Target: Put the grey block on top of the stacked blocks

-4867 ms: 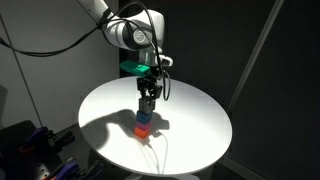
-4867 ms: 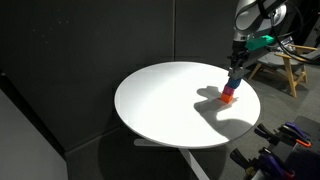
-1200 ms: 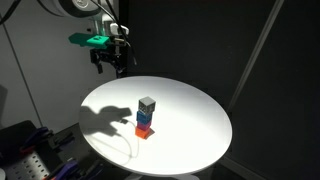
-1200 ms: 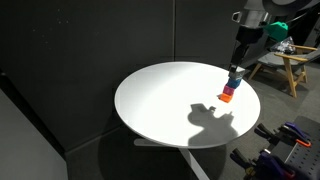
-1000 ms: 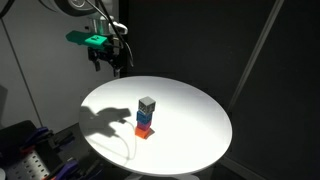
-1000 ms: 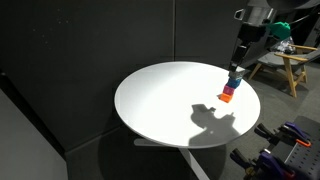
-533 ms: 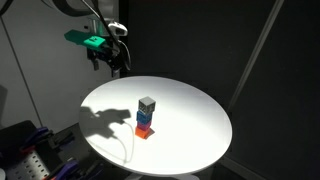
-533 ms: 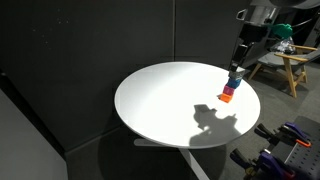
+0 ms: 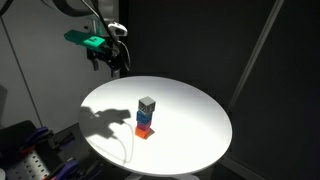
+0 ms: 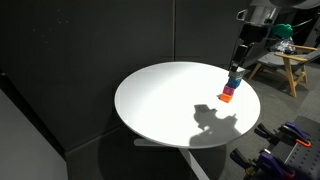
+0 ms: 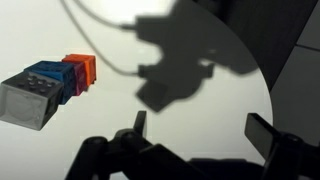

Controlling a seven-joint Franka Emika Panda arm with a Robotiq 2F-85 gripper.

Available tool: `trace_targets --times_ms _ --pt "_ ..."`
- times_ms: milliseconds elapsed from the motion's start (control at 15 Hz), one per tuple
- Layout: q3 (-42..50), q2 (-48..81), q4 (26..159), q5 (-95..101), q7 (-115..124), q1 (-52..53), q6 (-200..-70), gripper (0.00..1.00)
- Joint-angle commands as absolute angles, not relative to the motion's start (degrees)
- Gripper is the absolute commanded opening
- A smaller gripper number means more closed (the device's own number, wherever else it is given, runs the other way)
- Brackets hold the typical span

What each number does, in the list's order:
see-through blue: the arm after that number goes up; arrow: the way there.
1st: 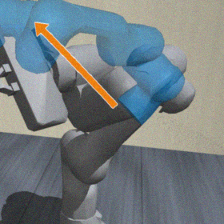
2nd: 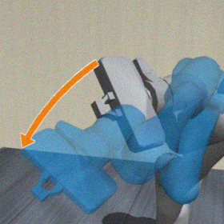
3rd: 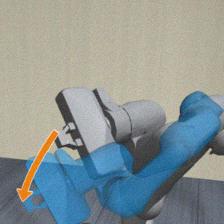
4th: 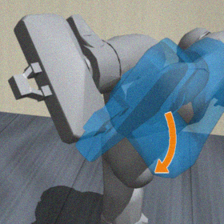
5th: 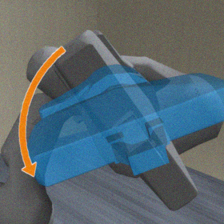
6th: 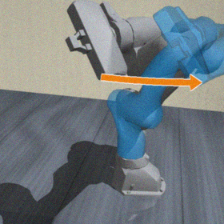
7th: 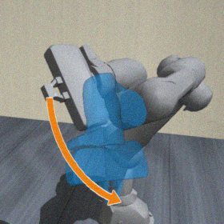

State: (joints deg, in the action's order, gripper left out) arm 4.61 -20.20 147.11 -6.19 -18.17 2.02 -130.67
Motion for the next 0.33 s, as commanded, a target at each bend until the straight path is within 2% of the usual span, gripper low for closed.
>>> trace_targets --times_ms 0,267 --pt "4.68 -20.21 147.04 -6.13 -18.09 2.11 -130.55 1.0" --pt "4.68 -20.21 147.04 -6.13 -18.09 2.11 -130.55 1.0"
